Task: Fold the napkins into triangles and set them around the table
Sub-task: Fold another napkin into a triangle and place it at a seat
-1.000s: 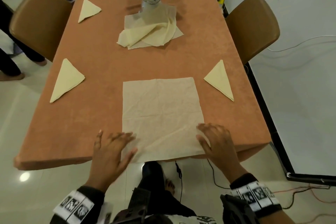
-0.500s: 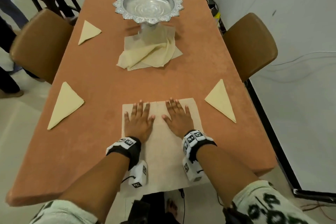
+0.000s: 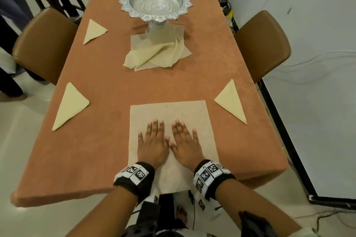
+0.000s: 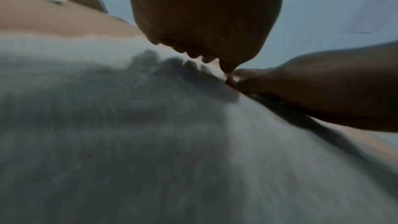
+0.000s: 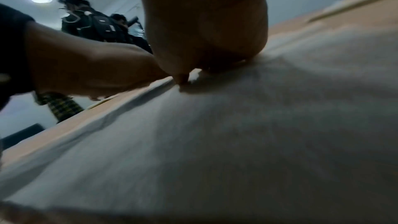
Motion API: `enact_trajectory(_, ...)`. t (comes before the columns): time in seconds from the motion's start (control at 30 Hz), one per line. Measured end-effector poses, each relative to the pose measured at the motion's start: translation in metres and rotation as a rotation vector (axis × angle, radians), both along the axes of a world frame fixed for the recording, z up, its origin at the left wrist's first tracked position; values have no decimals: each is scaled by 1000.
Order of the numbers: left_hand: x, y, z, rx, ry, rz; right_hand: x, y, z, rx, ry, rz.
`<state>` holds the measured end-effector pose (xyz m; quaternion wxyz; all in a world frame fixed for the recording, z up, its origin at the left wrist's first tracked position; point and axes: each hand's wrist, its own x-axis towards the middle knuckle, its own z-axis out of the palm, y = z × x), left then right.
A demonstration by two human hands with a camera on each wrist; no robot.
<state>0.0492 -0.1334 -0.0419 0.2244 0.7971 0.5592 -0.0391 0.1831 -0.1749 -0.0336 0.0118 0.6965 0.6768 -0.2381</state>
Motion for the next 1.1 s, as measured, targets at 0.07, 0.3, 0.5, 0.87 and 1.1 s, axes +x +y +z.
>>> enact_trajectory(0.07,-13,-5,-10,14,21,74,12,-6,-13,16,-32,-43)
enact_trajectory(0.3,-78,3,7,23,15,357,92,-30,1,8,-124,-385)
enact_trajectory(0.5,-18,-80,-14,113,-56,67,-13,-69,-16,194,-37,-129)
enact_trajectory(0.87,-101,-44,8,80,61,354,77,-76,-2,176,-133,-428)
enact_trajectory(1.1,10,38,8,7,28,-33,16,49,4,2,-19,-62)
